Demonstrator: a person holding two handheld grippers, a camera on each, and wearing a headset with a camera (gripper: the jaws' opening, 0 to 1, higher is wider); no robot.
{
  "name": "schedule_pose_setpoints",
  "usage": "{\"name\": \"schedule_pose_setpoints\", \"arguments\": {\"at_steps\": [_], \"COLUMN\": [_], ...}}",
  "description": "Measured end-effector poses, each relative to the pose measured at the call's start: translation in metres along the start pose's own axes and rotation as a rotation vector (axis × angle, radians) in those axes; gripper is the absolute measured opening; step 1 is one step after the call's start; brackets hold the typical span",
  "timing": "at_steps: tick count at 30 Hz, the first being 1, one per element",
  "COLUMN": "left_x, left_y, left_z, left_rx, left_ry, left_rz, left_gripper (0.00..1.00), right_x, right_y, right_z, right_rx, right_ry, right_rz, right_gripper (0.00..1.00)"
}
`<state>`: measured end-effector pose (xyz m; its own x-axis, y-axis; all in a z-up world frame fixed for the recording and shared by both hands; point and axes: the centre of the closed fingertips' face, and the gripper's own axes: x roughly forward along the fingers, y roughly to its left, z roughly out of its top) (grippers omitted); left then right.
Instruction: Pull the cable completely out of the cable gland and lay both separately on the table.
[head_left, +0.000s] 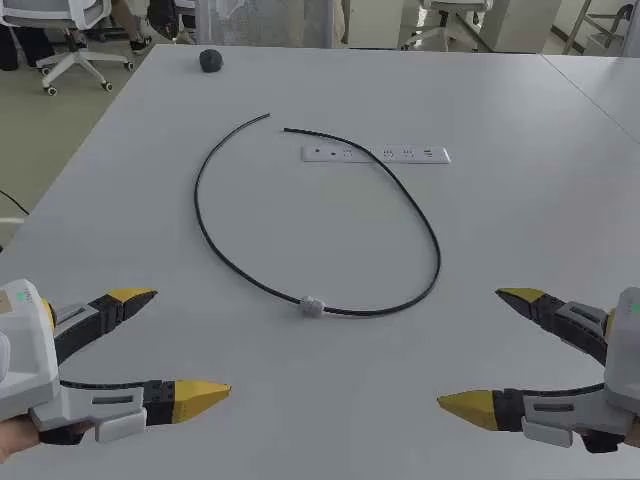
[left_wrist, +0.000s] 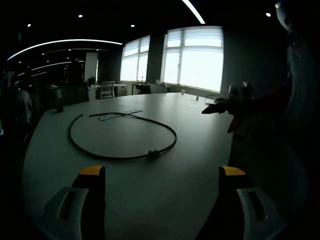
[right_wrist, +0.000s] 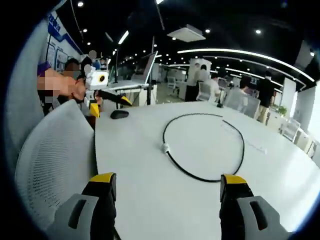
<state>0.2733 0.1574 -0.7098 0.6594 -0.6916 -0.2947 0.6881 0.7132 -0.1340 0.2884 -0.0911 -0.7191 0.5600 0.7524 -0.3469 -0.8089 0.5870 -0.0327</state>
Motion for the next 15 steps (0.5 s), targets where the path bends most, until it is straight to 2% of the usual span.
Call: {"name": "schedule_pose_setpoints", "arguments": {"at_steps": [8, 15], "left_x": [-0.001, -0.004], "left_y": [0.002, 0.005], "left_z": [0.002, 0.006], "left_rx": [-0.003, 0.009], "left_ry": [-0.007, -0.006], "left_rz": [0.013, 0.015], "left_gripper": [0.97, 0.96], "right_x": [-0.001, -0.003], "right_y": [0.001, -0.009], "right_z": [0.0, 0.006], "right_rx": [0.016, 0.012], "right_ry": [-0.013, -0.02], "right_rz": [-0.011, -0.026], "right_gripper": [0.99, 0.99]}}
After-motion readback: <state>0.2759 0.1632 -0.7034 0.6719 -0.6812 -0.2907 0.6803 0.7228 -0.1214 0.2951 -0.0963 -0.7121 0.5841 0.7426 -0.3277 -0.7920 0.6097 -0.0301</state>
